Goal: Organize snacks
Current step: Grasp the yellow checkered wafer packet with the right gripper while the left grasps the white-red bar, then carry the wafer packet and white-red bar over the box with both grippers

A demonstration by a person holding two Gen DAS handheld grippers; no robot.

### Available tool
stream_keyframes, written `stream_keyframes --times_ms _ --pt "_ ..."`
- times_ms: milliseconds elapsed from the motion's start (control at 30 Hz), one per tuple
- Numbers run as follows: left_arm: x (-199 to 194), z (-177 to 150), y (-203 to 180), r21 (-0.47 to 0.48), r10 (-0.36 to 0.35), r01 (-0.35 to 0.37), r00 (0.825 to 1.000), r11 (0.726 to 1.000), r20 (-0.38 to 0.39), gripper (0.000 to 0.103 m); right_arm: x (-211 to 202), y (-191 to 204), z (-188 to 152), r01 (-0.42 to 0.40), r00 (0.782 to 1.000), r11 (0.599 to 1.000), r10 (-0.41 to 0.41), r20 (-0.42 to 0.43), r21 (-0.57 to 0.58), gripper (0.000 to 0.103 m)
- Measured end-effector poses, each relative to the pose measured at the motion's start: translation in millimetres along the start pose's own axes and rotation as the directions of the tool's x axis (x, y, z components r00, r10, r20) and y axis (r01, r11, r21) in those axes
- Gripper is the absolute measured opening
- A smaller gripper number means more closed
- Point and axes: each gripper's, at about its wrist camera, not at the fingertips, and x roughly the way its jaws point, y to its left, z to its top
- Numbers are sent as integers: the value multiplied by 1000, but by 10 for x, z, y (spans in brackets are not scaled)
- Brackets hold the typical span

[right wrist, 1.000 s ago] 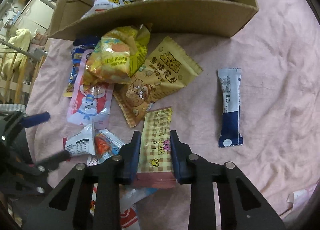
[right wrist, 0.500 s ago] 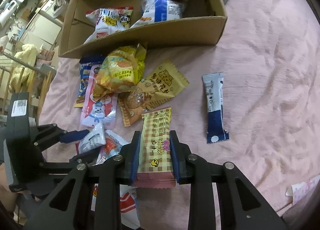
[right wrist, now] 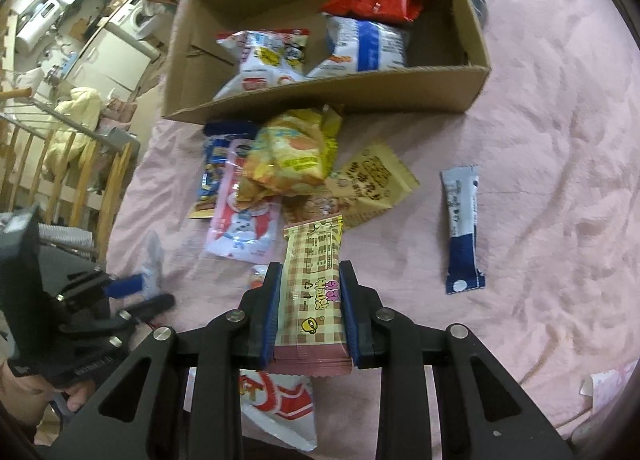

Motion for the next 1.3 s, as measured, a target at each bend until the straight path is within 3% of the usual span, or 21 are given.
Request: stream_keyframes --times_ms 233,500,633,767,1000,1300 --pt "-339 183 334 -156 97 -78 989 985 114 27 -208 147 63 -55 993 998 58 99 -32 29" --pt "-509 568 260 -168 153 -123 971 978 183 27 -535 144 205 -100 959 995 103 264 -23 29" --pt "-520 779 220 -167 172 -141 966 976 194 27 -657 -54 288 -157 933 985 126 337 67 29" --pt "-522 966 197 -172 172 -139 965 975 197 27 -700 -197 418 -149 927 982 98 361 117 29" --pt "-445 1306 217 -168 213 -177 949 970 233 27 -716 -298 676 -125 912 983 61 405 133 29" --pt "-314 1587 249 -158 209 -173 947 972 246 27 -640 -401 994 -87 908 987 23 418 136 29"
